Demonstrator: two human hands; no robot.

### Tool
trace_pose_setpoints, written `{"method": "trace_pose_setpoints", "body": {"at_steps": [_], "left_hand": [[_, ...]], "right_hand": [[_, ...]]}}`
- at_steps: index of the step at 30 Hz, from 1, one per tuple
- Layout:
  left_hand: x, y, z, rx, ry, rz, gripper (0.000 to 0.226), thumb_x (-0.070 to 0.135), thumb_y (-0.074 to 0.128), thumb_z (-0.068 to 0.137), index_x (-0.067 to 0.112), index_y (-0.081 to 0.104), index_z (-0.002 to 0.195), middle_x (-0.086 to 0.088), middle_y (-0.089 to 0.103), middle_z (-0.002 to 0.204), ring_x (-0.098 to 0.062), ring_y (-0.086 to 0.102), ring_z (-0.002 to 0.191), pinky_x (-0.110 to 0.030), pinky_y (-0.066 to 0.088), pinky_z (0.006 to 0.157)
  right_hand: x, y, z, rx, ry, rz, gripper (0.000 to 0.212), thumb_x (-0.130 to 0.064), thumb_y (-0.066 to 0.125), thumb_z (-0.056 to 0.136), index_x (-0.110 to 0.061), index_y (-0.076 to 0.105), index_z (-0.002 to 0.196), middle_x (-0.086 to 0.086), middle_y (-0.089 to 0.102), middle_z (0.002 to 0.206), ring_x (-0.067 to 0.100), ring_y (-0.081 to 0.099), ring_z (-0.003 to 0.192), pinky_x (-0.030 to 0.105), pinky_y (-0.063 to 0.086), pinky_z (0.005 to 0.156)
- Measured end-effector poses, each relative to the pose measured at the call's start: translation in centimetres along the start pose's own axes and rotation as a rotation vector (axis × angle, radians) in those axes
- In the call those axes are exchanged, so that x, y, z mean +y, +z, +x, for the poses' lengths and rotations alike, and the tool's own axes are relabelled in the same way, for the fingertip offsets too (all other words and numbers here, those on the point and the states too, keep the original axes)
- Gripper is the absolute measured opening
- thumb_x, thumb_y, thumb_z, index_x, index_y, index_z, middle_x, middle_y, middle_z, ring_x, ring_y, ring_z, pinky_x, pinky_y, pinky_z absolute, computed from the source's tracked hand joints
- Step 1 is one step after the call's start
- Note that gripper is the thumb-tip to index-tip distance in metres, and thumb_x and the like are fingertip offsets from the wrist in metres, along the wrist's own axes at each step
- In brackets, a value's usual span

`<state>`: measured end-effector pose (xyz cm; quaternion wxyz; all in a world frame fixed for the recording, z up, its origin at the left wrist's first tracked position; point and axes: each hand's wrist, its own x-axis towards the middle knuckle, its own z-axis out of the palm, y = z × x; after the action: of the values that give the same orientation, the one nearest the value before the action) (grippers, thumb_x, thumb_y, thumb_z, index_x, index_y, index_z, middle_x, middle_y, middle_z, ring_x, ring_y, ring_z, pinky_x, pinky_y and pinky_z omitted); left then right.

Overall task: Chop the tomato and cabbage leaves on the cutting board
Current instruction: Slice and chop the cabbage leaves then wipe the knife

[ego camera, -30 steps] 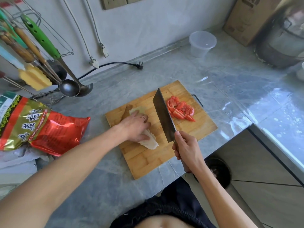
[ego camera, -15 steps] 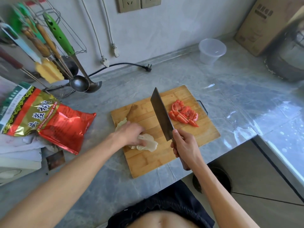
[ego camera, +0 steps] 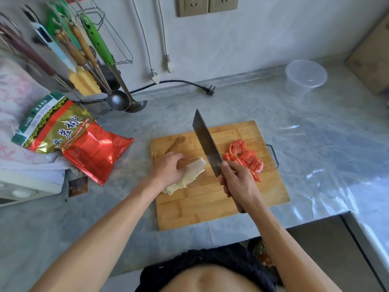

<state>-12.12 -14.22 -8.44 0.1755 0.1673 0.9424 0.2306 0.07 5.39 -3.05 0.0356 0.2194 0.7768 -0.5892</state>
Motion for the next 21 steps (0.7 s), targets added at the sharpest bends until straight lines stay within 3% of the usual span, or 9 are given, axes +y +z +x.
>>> {"method": "trace_pose_setpoints", "body": {"at_steps": [4, 7, 11, 16, 21], "left_hand": [[1.6, 1.3, 1.2, -0.068, -0.008, 0.019, 0.044, 0.047, 0.067, 0.085, 0.015, 0.068, 0.116, -0.001, 0.068, 0.113, -0.018, 0.063, 0.103, -0.031, 0.051, 0.085], [2.5, 2.1, 2.1, -0.078, -0.057, -0.014, 0.038, 0.039, 0.076, 0.08, 0.013, 0.068, 0.107, -0.001, 0.068, 0.107, -0.018, 0.063, 0.097, -0.031, 0.052, 0.085], [2.8, 1.5, 1.5, 0.002, -0.115, -0.219, 0.017, 0.024, 0.076, 0.084, 0.018, 0.063, 0.092, 0.005, 0.066, 0.094, -0.016, 0.063, 0.091, -0.026, 0.049, 0.077], [1.8, -2.0, -2.2, 0.121, -0.173, -0.585, 0.014, 0.02, 0.074, 0.086, 0.016, 0.061, 0.09, 0.005, 0.071, 0.076, 0.0, 0.06, 0.064, -0.015, 0.043, 0.06], [1.0, -7.9, -6.2, 0.196, -0.095, -0.739, 0.015, 0.005, 0.069, 0.087, 0.017, 0.066, 0.094, 0.007, 0.074, 0.079, -0.002, 0.064, 0.073, -0.013, 0.048, 0.068]], "right_hand": [[0.6, -0.4, 0.2, -0.023, -0.002, 0.009, 0.042, -0.029, 0.045, 0.106, 0.003, 0.059, 0.083, 0.005, 0.057, 0.063, 0.017, 0.051, 0.05, 0.031, 0.044, 0.046], [0.8, -0.8, 0.3, -0.039, -0.011, 0.015, 0.04, -0.029, 0.045, 0.106, -0.001, 0.06, 0.082, 0.004, 0.057, 0.062, 0.018, 0.051, 0.05, 0.033, 0.044, 0.046], [1.0, -1.5, 0.6, -0.05, -0.027, 0.012, 0.04, -0.029, 0.045, 0.106, 0.0, 0.061, 0.082, 0.003, 0.058, 0.062, 0.017, 0.051, 0.049, 0.034, 0.044, 0.046], [1.2, -1.8, 0.9, -0.059, -0.033, 0.033, 0.04, -0.028, 0.044, 0.106, -0.001, 0.058, 0.08, 0.004, 0.058, 0.061, 0.02, 0.052, 0.051, 0.035, 0.045, 0.048], [1.1, -1.5, 1.6, -0.079, -0.021, 0.042, 0.039, -0.028, 0.044, 0.106, -0.001, 0.057, 0.082, 0.007, 0.058, 0.064, 0.019, 0.052, 0.052, 0.035, 0.046, 0.048]]}}
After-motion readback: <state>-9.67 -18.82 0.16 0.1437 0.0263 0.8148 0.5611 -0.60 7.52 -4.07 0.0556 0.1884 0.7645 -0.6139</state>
